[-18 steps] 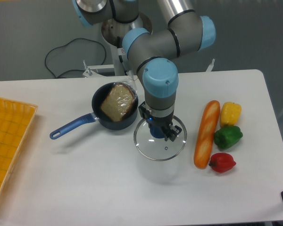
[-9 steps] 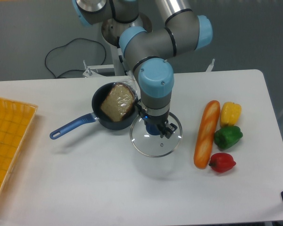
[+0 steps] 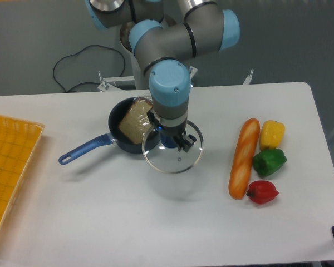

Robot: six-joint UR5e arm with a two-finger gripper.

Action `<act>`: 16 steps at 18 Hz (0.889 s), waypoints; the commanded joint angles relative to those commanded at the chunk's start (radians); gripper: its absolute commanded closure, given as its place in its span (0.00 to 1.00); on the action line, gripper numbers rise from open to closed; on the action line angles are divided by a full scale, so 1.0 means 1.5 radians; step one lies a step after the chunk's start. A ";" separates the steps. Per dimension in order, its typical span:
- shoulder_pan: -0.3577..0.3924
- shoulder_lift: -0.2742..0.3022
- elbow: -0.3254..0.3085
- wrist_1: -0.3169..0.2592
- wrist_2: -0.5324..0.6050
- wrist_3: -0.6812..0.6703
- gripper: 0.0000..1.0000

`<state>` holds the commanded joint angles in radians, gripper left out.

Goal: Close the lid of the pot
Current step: 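Carry the glass lid over the blue saucepan and lower it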

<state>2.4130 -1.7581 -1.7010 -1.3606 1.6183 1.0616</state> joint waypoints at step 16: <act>-0.100 0.011 -0.015 -0.069 0.080 -0.150 0.59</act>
<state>2.2627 -1.7411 -1.7242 -1.4649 1.7380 0.8361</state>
